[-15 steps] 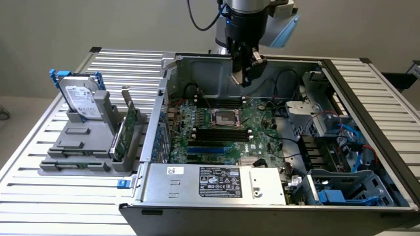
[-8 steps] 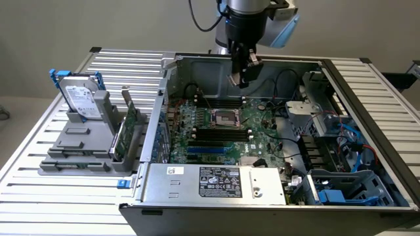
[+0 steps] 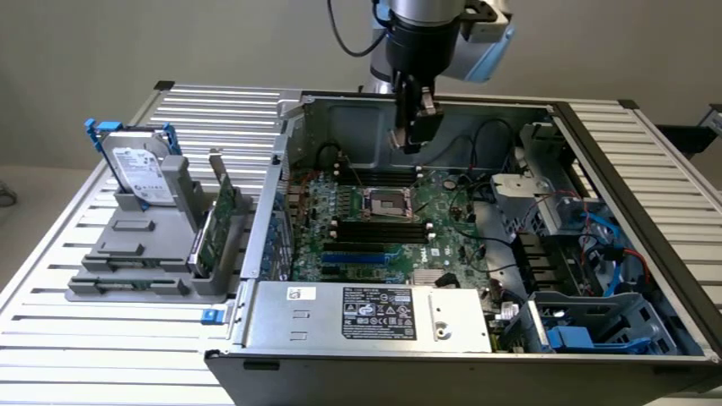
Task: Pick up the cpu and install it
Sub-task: 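Place the cpu into insertion slot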
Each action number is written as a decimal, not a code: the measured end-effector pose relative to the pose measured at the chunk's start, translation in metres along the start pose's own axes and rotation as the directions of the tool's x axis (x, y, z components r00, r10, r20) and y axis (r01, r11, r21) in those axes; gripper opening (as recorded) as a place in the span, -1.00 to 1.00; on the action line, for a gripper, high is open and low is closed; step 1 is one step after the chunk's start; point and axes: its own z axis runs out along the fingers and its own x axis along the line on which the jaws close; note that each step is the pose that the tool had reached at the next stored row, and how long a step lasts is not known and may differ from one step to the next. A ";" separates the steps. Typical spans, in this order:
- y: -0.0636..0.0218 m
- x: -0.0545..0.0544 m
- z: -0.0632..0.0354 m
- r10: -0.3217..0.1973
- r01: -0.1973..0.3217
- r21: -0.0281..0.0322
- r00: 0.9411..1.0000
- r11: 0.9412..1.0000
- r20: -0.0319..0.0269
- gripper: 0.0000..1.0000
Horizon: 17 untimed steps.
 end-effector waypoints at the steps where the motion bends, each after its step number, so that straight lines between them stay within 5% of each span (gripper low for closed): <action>1: 0.0000 0.000 0.0002 0.014 -0.014 0.005 1.000 1.000 0.000 0.09; 4: -0.0001 0.000 0.0011 0.055 -0.055 0.017 0.999 0.998 0.000 0.09; 9: -0.0003 0.000 0.0038 0.128 -0.128 0.027 0.992 0.991 0.002 0.09; 17: -0.0055 0.002 0.0092 0.185 -0.185 0.030 0.983 0.982 0.012 0.09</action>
